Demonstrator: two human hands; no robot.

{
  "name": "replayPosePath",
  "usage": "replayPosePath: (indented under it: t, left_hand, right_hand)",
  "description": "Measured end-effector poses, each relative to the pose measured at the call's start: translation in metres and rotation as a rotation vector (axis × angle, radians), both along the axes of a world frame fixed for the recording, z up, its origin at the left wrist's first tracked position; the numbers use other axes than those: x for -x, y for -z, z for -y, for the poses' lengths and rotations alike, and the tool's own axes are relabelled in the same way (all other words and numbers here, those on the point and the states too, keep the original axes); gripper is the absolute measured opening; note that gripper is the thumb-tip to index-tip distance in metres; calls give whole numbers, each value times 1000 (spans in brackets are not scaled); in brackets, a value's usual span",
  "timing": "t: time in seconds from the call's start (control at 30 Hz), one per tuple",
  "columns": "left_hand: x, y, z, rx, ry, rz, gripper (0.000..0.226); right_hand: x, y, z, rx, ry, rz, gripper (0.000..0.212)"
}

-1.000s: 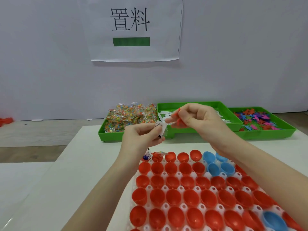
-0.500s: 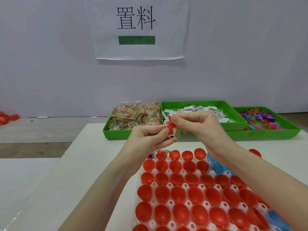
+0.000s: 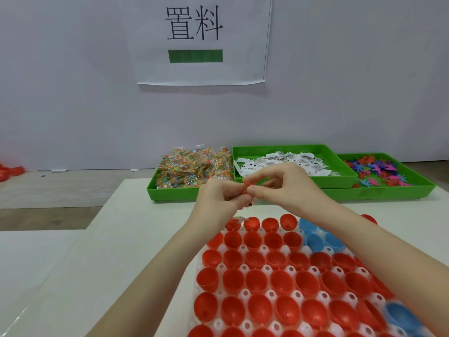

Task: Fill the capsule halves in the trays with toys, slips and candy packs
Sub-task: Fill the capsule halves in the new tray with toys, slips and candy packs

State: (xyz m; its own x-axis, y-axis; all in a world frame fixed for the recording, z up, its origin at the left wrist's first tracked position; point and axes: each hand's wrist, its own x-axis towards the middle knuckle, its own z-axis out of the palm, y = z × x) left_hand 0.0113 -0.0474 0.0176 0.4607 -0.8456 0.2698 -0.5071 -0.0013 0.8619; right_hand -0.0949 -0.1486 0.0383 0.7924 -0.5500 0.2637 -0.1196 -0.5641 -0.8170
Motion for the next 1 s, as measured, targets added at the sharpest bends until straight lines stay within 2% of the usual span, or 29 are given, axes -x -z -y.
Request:
replayPosePath:
  t: [0.07, 0.2, 0.27, 0.43, 0.63, 0.8, 1.0]
  left_hand:
    - [-5, 6, 5, -81, -23, 165, 17]
    - [-16, 17, 16, -491, -13, 503, 75]
    - [-18, 21, 22, -616, 50, 639, 79]
    - [-16, 25, 29, -637, 130, 549, 58]
    - [-17, 27, 28, -585, 135, 523, 62]
    - [-19, 29, 23, -503, 199, 335, 62]
    - [-20, 25, 21, -447, 204, 393, 40]
  right_hand:
    - [-3, 3, 5, 70, 1, -89, 12]
    - [-9, 18, 15, 71, 48, -245, 9]
    - [-11, 26, 16, 47, 54, -285, 9]
    - [-13, 29, 17, 58, 25, -317, 7]
    - [-14, 31, 19, 160, -48, -373, 16]
    - [-17, 36, 18, 239, -60, -381, 24]
    - [-16, 37, 14, 254, -17, -356, 21]
